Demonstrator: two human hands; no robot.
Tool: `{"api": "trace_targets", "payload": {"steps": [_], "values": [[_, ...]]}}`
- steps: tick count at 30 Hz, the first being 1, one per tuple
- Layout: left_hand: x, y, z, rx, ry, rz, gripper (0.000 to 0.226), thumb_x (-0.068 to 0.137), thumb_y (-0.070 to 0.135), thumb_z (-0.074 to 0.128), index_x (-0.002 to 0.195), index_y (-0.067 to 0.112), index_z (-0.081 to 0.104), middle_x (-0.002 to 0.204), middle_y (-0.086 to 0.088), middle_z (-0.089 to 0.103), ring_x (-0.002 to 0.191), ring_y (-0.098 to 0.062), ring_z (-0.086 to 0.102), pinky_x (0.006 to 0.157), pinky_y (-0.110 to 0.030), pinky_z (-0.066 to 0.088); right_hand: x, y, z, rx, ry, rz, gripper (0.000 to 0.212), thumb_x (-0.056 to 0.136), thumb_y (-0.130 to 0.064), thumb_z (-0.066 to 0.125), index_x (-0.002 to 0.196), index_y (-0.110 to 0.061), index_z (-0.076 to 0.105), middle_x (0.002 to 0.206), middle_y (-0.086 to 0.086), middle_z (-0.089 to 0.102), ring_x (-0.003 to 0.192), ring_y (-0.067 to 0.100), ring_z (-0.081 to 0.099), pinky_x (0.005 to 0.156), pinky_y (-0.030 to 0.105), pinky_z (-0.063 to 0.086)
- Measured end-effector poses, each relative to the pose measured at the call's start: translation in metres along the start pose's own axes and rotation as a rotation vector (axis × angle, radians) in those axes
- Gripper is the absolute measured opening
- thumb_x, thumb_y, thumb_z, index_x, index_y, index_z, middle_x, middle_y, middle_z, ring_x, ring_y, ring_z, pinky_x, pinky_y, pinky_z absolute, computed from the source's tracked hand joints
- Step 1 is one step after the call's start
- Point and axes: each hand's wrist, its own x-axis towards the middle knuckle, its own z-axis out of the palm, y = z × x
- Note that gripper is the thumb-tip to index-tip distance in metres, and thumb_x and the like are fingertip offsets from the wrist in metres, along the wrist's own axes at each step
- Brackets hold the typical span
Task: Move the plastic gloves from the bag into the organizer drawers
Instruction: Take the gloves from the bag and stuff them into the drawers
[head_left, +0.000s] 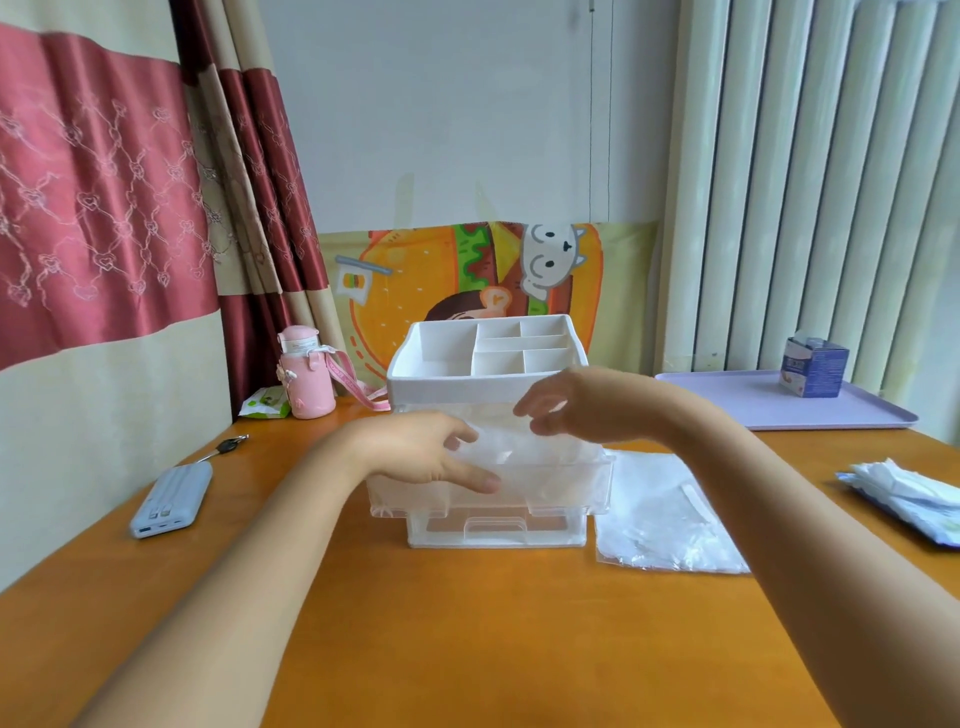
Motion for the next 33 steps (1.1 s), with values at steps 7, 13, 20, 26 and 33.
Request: {"api": "trace_targets", "payload": {"steps": [7, 13, 20, 26, 33], "values": [[-0.031, 0.035, 0.003, -0.24, 0.572, 0.332, 0.032, 0.086, 0.041, 0.067, 0.116, 0.029, 0.064, 0.112, 0.018, 0.065, 0.104, 0.007, 0.058, 0.091, -0.009, 0.042, -0.039, 0.062, -0.013, 0.434, 0.415, -0.021, 0.031, 0.096, -0.032, 0.053, 0.081, -0.011, 0.07, 0.062, 0.003, 0.07, 0.053, 0.016, 0.065, 0.056, 0.023, 0.052], [-0.002, 0.109, 0.054, -0.193, 0.596, 0.677, 0.022, 0.091, 0.027, 0.062, 0.075, 0.012, 0.063, 0.076, 0.006, 0.064, 0.072, -0.01, 0.059, 0.07, -0.03, 0.048, -0.06, 0.136, -0.005, 0.28, 0.552, 0.32, 0.059, 0.095, -0.054, 0.04, 0.064, -0.012, 0.068, 0.049, 0.007, 0.04, 0.041, 0.016, 0.037, 0.051, 0.028, 0.026], [0.081, 0.168, 0.133, -0.152, 0.262, 0.676, 0.017, 0.092, 0.027, 0.058, 0.092, 0.012, 0.066, 0.1, -0.001, 0.063, 0.093, -0.018, 0.058, 0.086, -0.037, 0.047, -0.081, 0.231, 0.025, 0.267, 0.439, 0.609, 0.033, 0.094, -0.037, 0.053, 0.084, -0.008, 0.064, 0.077, 0.007, 0.068, 0.069, 0.022, 0.064, 0.063, 0.032, 0.049], [0.154, 0.171, 0.174, -0.226, 0.162, 0.44, 0.036, 0.093, 0.03, 0.057, 0.125, 0.014, 0.058, 0.135, -0.002, 0.05, 0.123, -0.017, 0.05, 0.099, -0.025, 0.039, -0.082, 0.294, 0.052, 0.193, 0.286, 0.755, 0.022, 0.091, -0.016, 0.058, 0.111, -0.012, 0.066, 0.11, 0.009, 0.065, 0.09, 0.021, 0.054, 0.071, 0.026, 0.039], [0.193, 0.183, 0.203, -0.113, 0.162, 0.277, 0.058, 0.1, 0.044, 0.04, 0.149, 0.014, 0.03, 0.159, -0.004, 0.021, 0.146, -0.016, 0.015, 0.116, -0.035, 0.01, -0.058, 0.325, 0.07, 0.224, 0.368, 0.833, 0.023, 0.091, -0.009, 0.051, 0.095, 0.0, 0.072, 0.098, 0.014, 0.071, 0.091, 0.029, 0.063, 0.069, 0.031, 0.046]]}}
